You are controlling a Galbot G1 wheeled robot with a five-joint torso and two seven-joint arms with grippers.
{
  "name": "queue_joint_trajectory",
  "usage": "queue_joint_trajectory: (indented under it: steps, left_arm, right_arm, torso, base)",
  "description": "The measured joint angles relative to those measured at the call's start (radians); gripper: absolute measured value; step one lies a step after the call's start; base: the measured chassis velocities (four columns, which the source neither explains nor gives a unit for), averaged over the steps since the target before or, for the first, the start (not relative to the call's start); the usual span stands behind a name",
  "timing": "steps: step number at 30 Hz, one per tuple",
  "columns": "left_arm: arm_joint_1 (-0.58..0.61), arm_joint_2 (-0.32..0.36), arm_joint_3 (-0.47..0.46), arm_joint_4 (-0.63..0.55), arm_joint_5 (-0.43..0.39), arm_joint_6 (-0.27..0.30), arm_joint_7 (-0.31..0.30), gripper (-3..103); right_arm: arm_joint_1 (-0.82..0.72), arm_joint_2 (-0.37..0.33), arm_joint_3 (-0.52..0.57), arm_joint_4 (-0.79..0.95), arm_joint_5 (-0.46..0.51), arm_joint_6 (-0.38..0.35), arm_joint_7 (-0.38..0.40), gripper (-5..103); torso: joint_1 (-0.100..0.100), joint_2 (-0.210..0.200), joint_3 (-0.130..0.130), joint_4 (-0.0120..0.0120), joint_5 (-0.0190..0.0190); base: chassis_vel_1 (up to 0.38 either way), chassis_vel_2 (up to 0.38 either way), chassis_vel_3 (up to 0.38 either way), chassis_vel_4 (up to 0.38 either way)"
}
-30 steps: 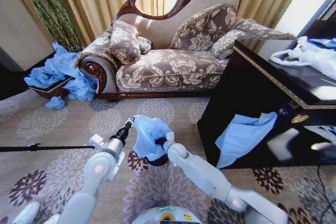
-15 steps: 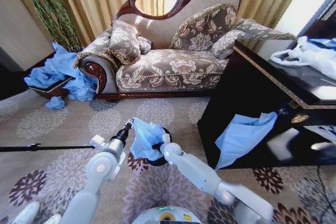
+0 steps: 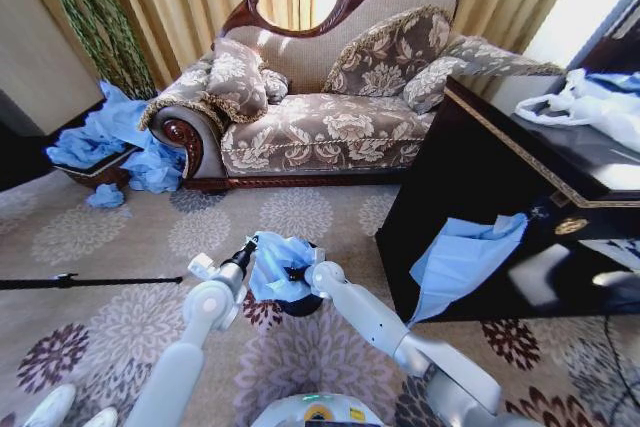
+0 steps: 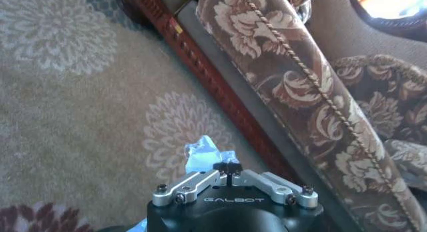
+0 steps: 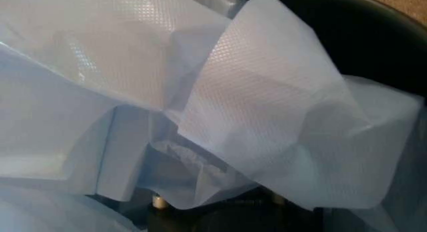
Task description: Place a garbage bag over the trash bin.
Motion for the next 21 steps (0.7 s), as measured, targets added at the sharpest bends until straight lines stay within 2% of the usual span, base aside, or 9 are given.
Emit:
queue_joint_trajectory:
  steps: [5,9,10,12,15,16,18,19,21]
  left_arm:
    - [-0.027,0.000,0.006,0.024,0.000,0.009,-0.014,0]
    - [-0.032,0.001,0.006,0.029,0.000,0.010,-0.011,0]
    - [-0.033,0.002,0.006,0.029,0.001,0.010,-0.005,0]
    - [-0.033,0.002,0.007,0.029,0.001,0.010,-0.001,0]
    - [-0.030,0.005,0.007,0.029,0.002,0.011,0.009,0]
    - [-0.030,0.005,0.007,0.029,0.002,0.011,0.009,0]
    - [-0.029,0.008,0.008,0.026,0.001,0.010,0.015,0]
    - [-0.028,0.009,0.009,0.023,0.000,0.010,0.017,0]
    - [-0.024,0.011,0.013,0.019,-0.001,0.010,0.022,0]
  right_arm:
    - [-0.005,0.001,0.016,-0.008,-0.020,-0.002,-0.013,0]
    - [-0.012,-0.024,0.009,0.051,-0.045,-0.001,0.001,0]
    - [-0.017,-0.055,-0.009,0.114,-0.055,0.004,0.030,11]
    - [-0.021,-0.077,-0.023,0.154,-0.062,0.009,0.047,11]
    - [-0.030,-0.153,-0.064,0.264,-0.078,0.016,0.099,27]
    - [-0.030,-0.153,-0.064,0.264,-0.078,0.016,0.099,27]
    - [-0.037,-0.207,-0.090,0.337,-0.094,0.010,0.134,37]
    - [-0.041,-0.231,-0.100,0.369,-0.107,0.010,0.145,37]
    - [-0.051,-0.273,-0.122,0.432,-0.126,0.013,0.165,48]
  torso:
    - [0.000,0.000,0.000,0.0001,0.0000]
    - [0.000,0.000,0.000,0.0002,0.0000]
    - [0.000,0.000,0.000,0.0000,0.0001]
    - [0.000,0.000,0.000,0.0002,0.0002]
    - [0.000,0.000,0.000,0.0000,0.0000]
    - [0.000,0.000,0.000,0.0000,0.0000]
    - [0.000,0.000,0.000,0.0002,0.0005]
    - [0.000,0.000,0.000,0.0003,0.0003]
    - [0.000,0.000,0.000,0.0000,0.0001]
  base:
    - [0.000,0.000,0.000,0.000]
    - [0.000,0.000,0.000,0.000]
    - [0.000,0.000,0.000,0.000]
    - [0.000,0.000,0.000,0.000]
    - [0.000,0.000,0.000,0.000]
    - [0.000,0.000,0.000,0.000]
    - [0.000,0.000,0.000,0.000]
    - [0.000,0.000,0.000,0.000]
    - [0.000,0.000,0.000,0.000]
